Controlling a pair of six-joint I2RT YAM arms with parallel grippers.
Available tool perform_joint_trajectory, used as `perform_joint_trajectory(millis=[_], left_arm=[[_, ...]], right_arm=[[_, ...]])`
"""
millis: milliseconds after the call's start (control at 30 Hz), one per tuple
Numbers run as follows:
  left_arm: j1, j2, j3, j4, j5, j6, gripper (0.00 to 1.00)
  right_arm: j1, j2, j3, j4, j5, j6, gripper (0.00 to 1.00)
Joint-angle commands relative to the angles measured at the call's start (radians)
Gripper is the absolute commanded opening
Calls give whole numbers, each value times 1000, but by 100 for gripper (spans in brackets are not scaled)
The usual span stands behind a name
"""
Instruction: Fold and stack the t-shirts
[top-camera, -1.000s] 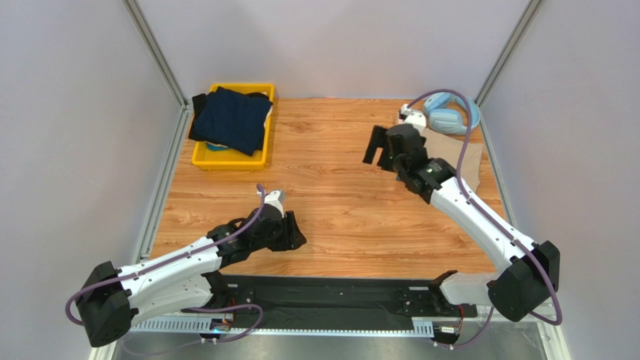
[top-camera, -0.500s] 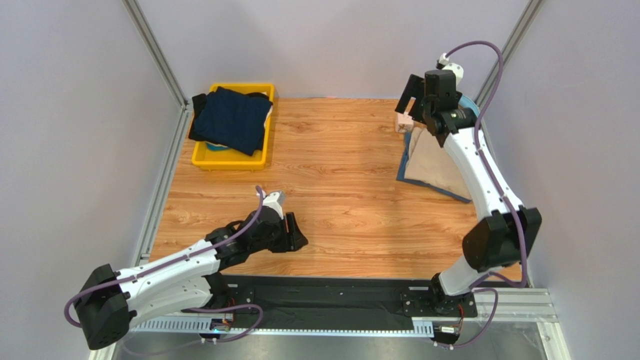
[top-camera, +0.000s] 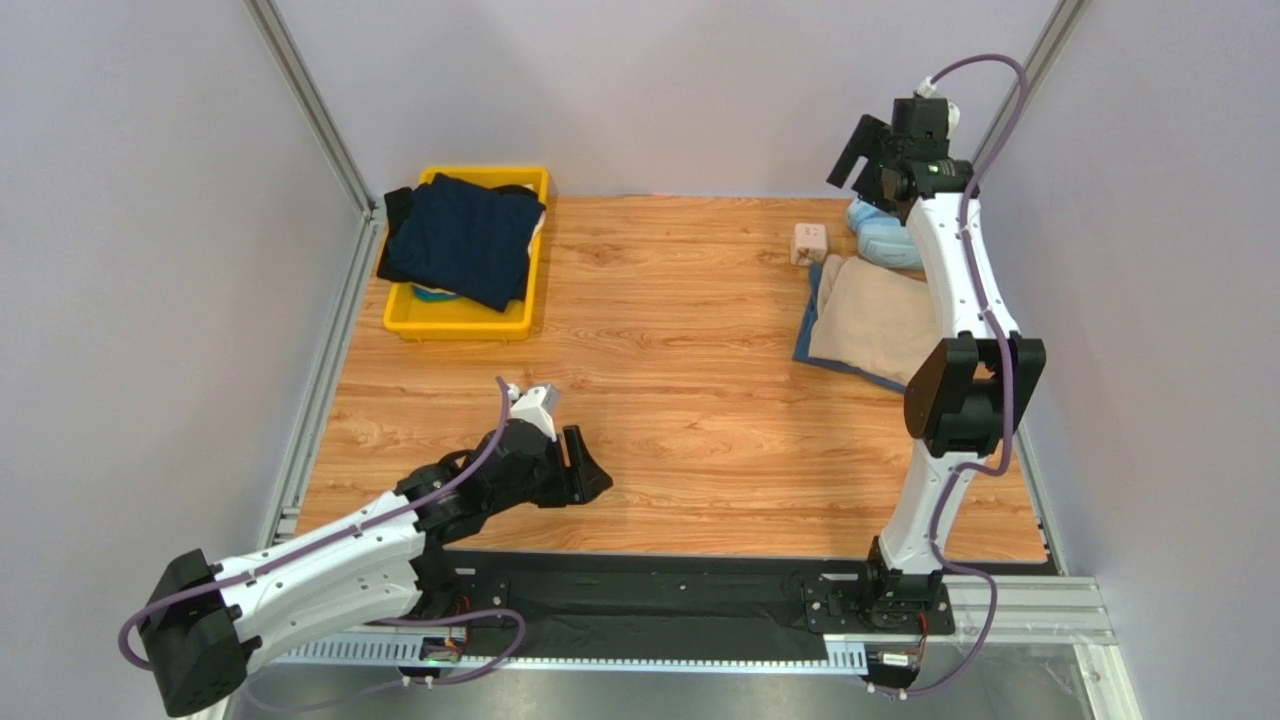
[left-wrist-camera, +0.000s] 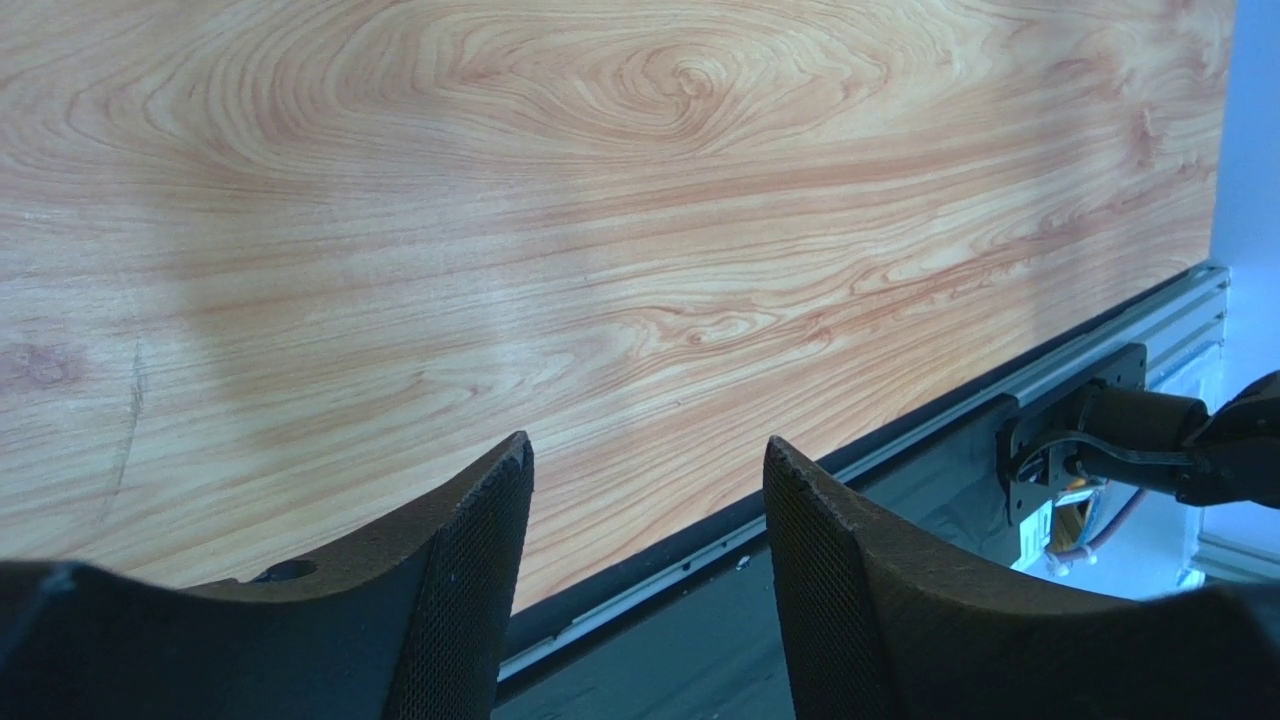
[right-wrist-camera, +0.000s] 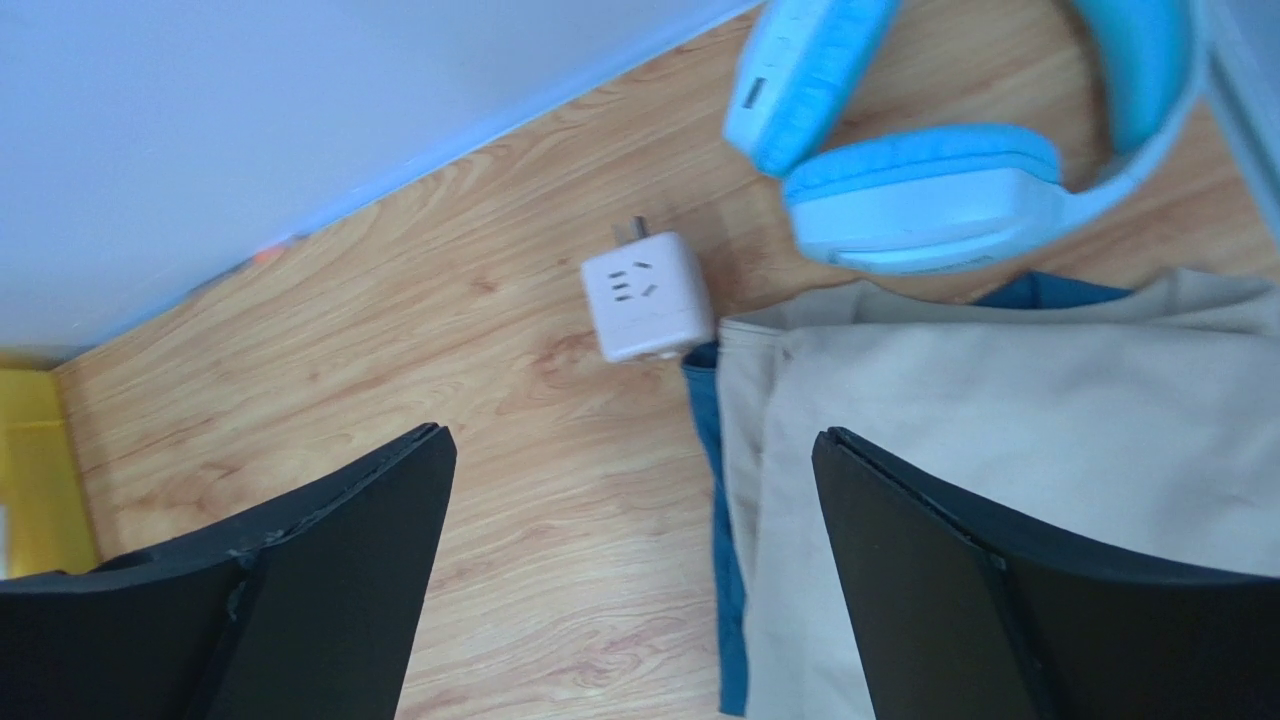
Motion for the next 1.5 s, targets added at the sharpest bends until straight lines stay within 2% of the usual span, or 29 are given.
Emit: perform_joint_trajectory(millis=[0, 133, 333, 433, 600, 933, 1133, 1300, 1467], left_arm=[[-3, 22, 1, 8, -3, -6, 65], [-3, 42, 18, -12, 7, 6, 64], [-3, 32, 5, -5, -5, 9, 62], [-3, 34, 7, -12, -6, 17, 61], [-3, 71, 19, 4, 11, 35, 61], [-3, 209, 84, 2, 45, 84, 61], [-3, 229, 87, 4, 36, 87, 61], [-3, 244, 88, 2, 31, 81, 61], [-3, 272, 94, 7, 37, 81, 61]], right_arm=[[22, 130, 151, 26, -166, 26, 97], [25, 238, 178, 48, -219, 33, 100], [87, 208, -106, 310, -144, -14, 100], [116, 191, -151, 375, -80, -62, 100], [119, 210, -110, 349, 15, -83, 100], [118, 313, 59, 305, 80, -115, 100], [107, 411, 190, 255, 92, -123, 100], [76, 441, 199, 246, 58, -48, 100], [65, 456, 188, 243, 91, -56, 100]])
